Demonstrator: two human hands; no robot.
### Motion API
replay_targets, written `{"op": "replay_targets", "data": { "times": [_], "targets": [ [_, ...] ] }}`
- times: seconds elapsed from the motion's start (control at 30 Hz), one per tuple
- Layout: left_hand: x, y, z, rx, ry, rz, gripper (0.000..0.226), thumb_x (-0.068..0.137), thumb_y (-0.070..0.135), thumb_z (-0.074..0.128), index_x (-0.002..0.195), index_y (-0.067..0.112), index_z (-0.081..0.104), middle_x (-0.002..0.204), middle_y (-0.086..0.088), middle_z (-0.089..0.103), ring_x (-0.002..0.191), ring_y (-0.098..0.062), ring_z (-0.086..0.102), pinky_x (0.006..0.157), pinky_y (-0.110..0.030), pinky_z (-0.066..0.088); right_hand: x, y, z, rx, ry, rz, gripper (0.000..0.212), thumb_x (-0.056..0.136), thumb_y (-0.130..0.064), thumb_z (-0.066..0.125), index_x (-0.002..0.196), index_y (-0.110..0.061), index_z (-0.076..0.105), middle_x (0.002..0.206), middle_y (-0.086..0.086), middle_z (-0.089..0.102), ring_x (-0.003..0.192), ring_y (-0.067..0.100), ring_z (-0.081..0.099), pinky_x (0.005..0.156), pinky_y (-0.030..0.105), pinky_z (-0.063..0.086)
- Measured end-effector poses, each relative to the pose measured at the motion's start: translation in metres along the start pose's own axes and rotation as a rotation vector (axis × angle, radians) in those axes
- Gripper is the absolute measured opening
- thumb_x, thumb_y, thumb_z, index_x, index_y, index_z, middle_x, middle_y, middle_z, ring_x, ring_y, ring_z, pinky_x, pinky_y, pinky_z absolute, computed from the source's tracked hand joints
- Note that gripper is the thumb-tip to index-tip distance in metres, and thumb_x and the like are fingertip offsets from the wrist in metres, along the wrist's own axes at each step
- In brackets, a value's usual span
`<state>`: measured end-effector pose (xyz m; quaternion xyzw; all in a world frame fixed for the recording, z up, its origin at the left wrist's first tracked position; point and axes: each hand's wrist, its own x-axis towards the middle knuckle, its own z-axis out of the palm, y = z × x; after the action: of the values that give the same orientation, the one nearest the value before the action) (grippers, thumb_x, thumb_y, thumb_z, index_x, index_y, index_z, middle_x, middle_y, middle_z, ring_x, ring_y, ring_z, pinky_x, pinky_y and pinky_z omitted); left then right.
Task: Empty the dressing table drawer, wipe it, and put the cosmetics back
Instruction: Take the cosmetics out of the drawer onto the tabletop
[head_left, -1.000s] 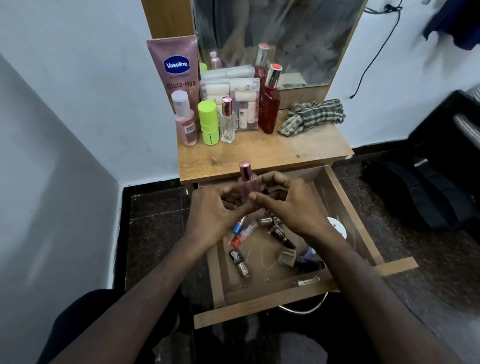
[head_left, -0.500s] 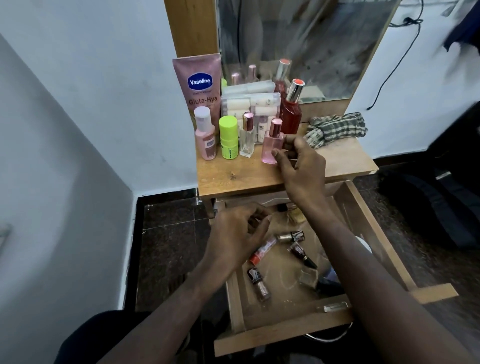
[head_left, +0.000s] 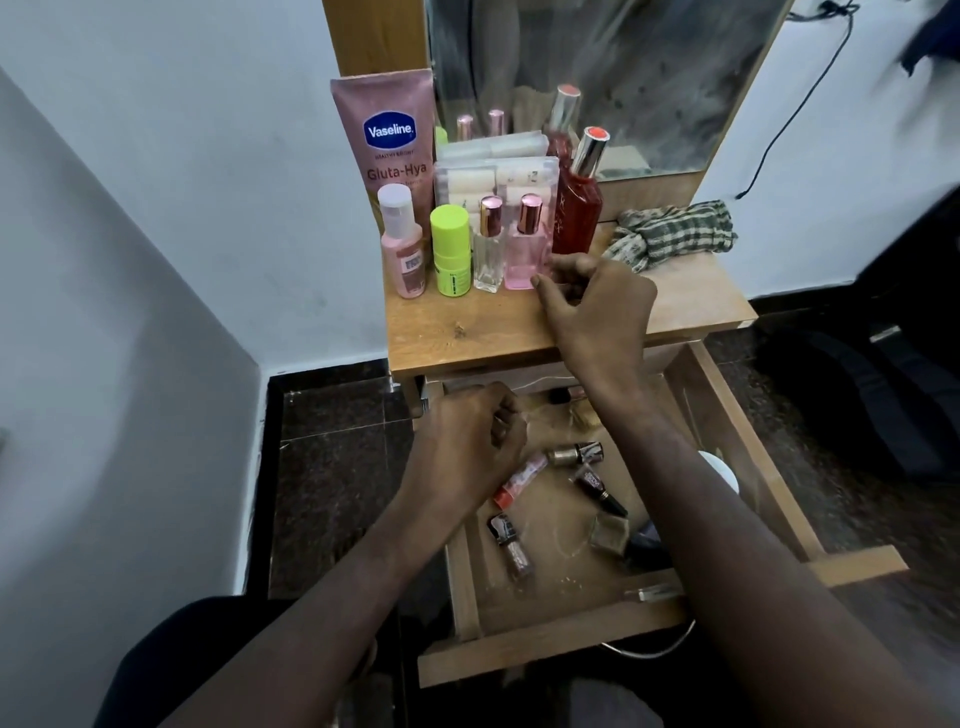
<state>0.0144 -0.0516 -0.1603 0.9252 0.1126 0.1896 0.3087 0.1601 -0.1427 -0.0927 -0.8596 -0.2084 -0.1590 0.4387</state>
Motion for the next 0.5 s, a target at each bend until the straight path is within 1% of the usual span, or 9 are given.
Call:
{"op": "replay_targets", "data": {
  "times": [0.07, 0.17, 0.2, 0.23, 0.27, 0.33, 0.37, 0.43, 0.5],
  "targets": [
    [0.001, -0.003, 0.000, 0.037, -0.018, 0.009, 0.005, 0.092, 0.021, 0.076, 0.097, 0.020, 0.076, 0.083, 0.012, 0.072, 0.069, 0.001, 0.063, 0.059, -0.007, 0.045, -0.010, 0.001, -0.018, 0.037, 0.017, -0.058, 0.022, 0.093, -0.028, 0.079, 0.112, -0.017, 0.081, 0.097, -0.007, 0.080, 0.082, -0.002, 0.071, 0.081, 0.012, 0.056],
    [0.003, -0.006, 0.001, 0.101, -0.057, 0.018, 0.010, 0.092, 0.029, 0.074, 0.100, 0.025, 0.075, 0.086, 0.013, 0.074, 0.073, 0.000, 0.066, 0.062, -0.023, 0.054, -0.029, 0.009, -0.061, 0.013, -0.028, -0.102, 0.011, 0.094, -0.023, 0.077, 0.102, -0.017, 0.081, 0.089, -0.009, 0.077, 0.077, -0.003, 0.069, 0.075, 0.007, 0.051],
    [0.003, -0.006, 0.002, 0.128, -0.065, 0.023, 0.013, 0.092, 0.033, 0.073, 0.103, 0.026, 0.075, 0.088, 0.012, 0.075, 0.075, -0.002, 0.068, 0.063, -0.025, 0.053, -0.033, 0.013, -0.077, -0.053, -0.103, -0.085, 0.008, 0.093, -0.022, 0.077, 0.100, -0.017, 0.081, 0.087, -0.008, 0.077, 0.075, -0.001, 0.069, 0.074, 0.006, 0.048],
    [0.003, -0.005, 0.002, 0.157, -0.067, 0.034, 0.017, 0.092, 0.035, 0.073, 0.105, 0.026, 0.074, 0.090, 0.012, 0.075, 0.078, -0.005, 0.069, 0.063, -0.025, 0.050, -0.035, 0.020, -0.092, -0.161, -0.229, -0.047, 0.008, 0.092, -0.021, 0.078, 0.099, -0.018, 0.080, 0.087, -0.005, 0.077, 0.077, 0.004, 0.070, 0.074, 0.009, 0.048],
    [0.002, -0.003, 0.003, 0.182, -0.064, 0.048, 0.019, 0.092, 0.037, 0.073, 0.107, 0.027, 0.074, 0.092, 0.011, 0.076, 0.081, -0.007, 0.070, 0.063, -0.024, 0.046, -0.036, 0.028, -0.105, -0.309, -0.397, 0.013, 0.011, 0.091, -0.023, 0.079, 0.102, -0.020, 0.079, 0.092, -0.001, 0.077, 0.083, 0.013, 0.072, 0.076, 0.018, 0.052],
    [0.001, 0.000, 0.003, 0.204, -0.060, 0.068, 0.020, 0.093, 0.041, 0.072, 0.109, 0.029, 0.074, 0.098, 0.012, 0.076, 0.085, -0.007, 0.070, 0.067, -0.022, 0.042, -0.041, 0.040, -0.124, -0.674, -0.730, 0.174, 0.033, 0.089, -0.034, 0.080, 0.120, -0.025, 0.072, 0.113, 0.010, 0.071, 0.103, 0.031, 0.071, 0.086, 0.035, 0.056],
    [0.001, 0.001, 0.003, 0.213, -0.057, 0.071, 0.020, 0.095, 0.042, 0.071, 0.109, 0.030, 0.073, 0.100, 0.013, 0.076, 0.087, -0.006, 0.070, 0.068, -0.021, 0.041, -0.045, 0.041, -0.129, -0.848, -0.849, 0.205, 0.044, 0.088, -0.037, 0.080, 0.129, -0.028, 0.066, 0.123, 0.013, 0.066, 0.111, 0.036, 0.068, 0.090, 0.040, 0.057],
    [0.002, 0.003, 0.002, 0.223, -0.053, 0.067, 0.019, 0.096, 0.045, 0.069, 0.109, 0.031, 0.073, 0.103, 0.014, 0.075, 0.088, -0.006, 0.070, 0.069, -0.021, 0.040, -0.056, 0.042, -0.132, -1.043, -0.985, 0.131, 0.053, 0.089, -0.036, 0.078, 0.138, -0.031, 0.058, 0.133, 0.012, 0.062, 0.123, 0.036, 0.059, 0.093, 0.044, 0.056],
    [0.002, 0.005, 0.001, 0.225, -0.063, 0.061, 0.020, 0.097, 0.046, 0.068, 0.109, 0.031, 0.073, 0.104, 0.014, 0.075, 0.088, -0.006, 0.069, 0.069, -0.021, 0.040, -0.069, 0.041, -0.129, -1.041, -1.033, 0.091, 0.051, 0.094, -0.032, 0.072, 0.141, -0.029, 0.053, 0.138, 0.010, 0.056, 0.129, 0.036, 0.049, 0.093, 0.045, 0.052]
  ]
}}
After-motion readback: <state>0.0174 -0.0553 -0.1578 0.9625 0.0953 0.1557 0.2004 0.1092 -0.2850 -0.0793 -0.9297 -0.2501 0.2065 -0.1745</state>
